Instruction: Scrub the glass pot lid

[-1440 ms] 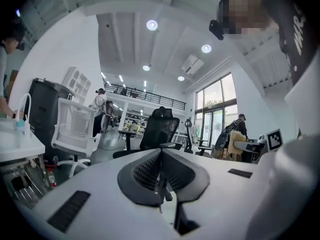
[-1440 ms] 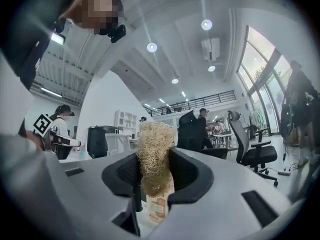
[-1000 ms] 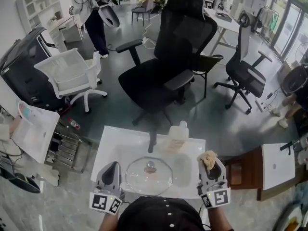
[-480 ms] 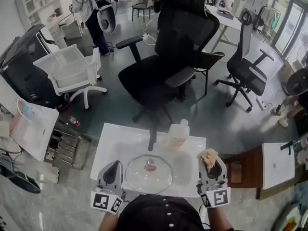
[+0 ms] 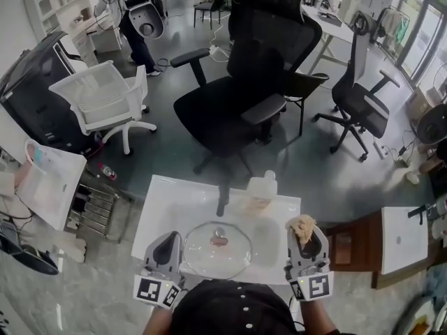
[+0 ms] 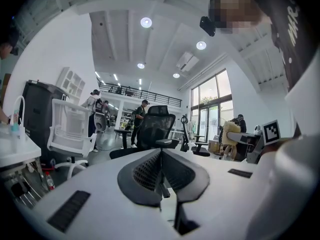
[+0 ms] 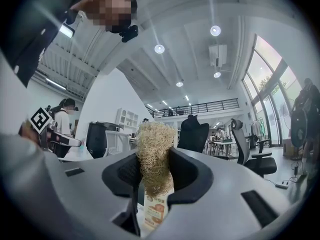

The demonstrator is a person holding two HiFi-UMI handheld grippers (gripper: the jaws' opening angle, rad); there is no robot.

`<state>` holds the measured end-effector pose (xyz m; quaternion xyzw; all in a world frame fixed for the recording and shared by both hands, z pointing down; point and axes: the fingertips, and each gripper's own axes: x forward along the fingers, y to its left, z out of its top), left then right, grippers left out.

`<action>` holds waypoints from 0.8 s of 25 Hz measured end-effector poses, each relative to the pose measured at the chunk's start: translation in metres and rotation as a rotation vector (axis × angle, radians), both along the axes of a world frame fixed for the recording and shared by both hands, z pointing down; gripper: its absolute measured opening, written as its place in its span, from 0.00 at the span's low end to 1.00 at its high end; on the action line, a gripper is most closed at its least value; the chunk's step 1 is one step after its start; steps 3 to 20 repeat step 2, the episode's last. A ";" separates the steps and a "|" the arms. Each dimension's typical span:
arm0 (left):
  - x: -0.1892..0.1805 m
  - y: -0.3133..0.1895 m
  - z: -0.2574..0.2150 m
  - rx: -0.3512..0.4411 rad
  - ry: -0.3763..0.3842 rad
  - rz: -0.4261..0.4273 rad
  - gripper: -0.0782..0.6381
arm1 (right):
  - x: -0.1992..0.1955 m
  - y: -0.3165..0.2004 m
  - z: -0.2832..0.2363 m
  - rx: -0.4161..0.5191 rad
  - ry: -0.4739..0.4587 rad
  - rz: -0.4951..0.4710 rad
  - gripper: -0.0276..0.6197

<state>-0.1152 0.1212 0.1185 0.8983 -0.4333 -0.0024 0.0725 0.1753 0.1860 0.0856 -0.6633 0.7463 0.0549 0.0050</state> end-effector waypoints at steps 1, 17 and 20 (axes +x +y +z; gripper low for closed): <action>0.000 -0.001 0.000 0.001 -0.002 0.000 0.15 | -0.001 -0.001 0.000 0.005 0.004 -0.006 0.27; 0.000 -0.001 0.001 0.003 -0.003 -0.001 0.15 | -0.002 -0.002 -0.001 0.014 0.007 -0.012 0.27; 0.000 -0.001 0.001 0.003 -0.003 -0.001 0.15 | -0.002 -0.002 -0.001 0.014 0.007 -0.012 0.27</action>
